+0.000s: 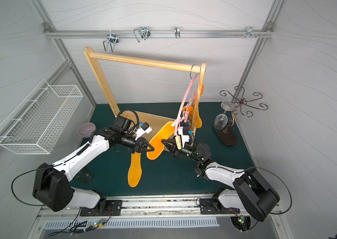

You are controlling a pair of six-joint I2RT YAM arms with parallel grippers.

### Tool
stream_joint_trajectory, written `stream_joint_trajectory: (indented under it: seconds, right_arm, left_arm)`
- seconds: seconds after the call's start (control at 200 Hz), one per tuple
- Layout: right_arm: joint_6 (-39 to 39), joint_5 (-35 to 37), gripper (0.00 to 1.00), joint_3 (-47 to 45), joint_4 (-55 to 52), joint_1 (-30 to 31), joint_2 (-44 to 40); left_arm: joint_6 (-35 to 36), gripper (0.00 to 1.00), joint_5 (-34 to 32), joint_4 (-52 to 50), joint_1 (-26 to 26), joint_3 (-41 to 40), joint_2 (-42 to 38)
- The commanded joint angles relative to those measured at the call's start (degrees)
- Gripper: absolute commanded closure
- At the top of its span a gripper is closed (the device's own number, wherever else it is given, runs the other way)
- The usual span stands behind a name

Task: Take the shoe insoles off the hanger
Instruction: Remove the insole from the hanger, then open the clamp at the hanger.

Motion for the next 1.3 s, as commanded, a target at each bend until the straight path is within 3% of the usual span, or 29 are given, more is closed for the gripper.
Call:
stream_joint_trajectory:
  seconds: [0.0, 0.245, 0.44, 0.67, 0.855, 1.045, 1.295]
  right_arm:
    - [1.0, 2.1, 0.83, 0.5, 2.4, 0.4, 0.3]
    - [2.4, 4.7, 0.52, -0.9, 2.4, -2.6, -1.3]
    - [4.2, 3.2, 0.46, -1.5, 2.7, -8.8, -2.1]
    - [0.9, -2.7, 0.32, 0.7, 2.2, -14.1, -2.7]
    - [2.2, -10.2, 0.30, 5.4, 2.5, -18.1, -0.3]
    - [2.8, -15.9, 0.28, 10.4, 2.7, -18.5, 2.1]
    - [4.8, -14.0, 0.27, 13.8, 2.8, -18.5, 4.2]
  left_arm:
    - [5.5, 1.00, 2.2, -4.3, -0.3, 3.0, -0.2]
    - [7.5, 1.00, 1.4, -5.7, -0.3, 2.0, -0.1]
    - [8.8, 1.00, 1.2, -6.9, -0.3, 1.8, 0.0]
    - [10.7, 1.00, 0.4, -8.1, -0.3, 1.2, 0.1]
    - [12.0, 1.00, -0.3, -8.5, -0.4, 0.7, 0.0]
    - [12.8, 1.00, -1.1, -8.7, -0.4, 0.2, -0.1]
    - [13.6, 1.00, -1.1, -9.0, -0.4, 0.0, 0.2]
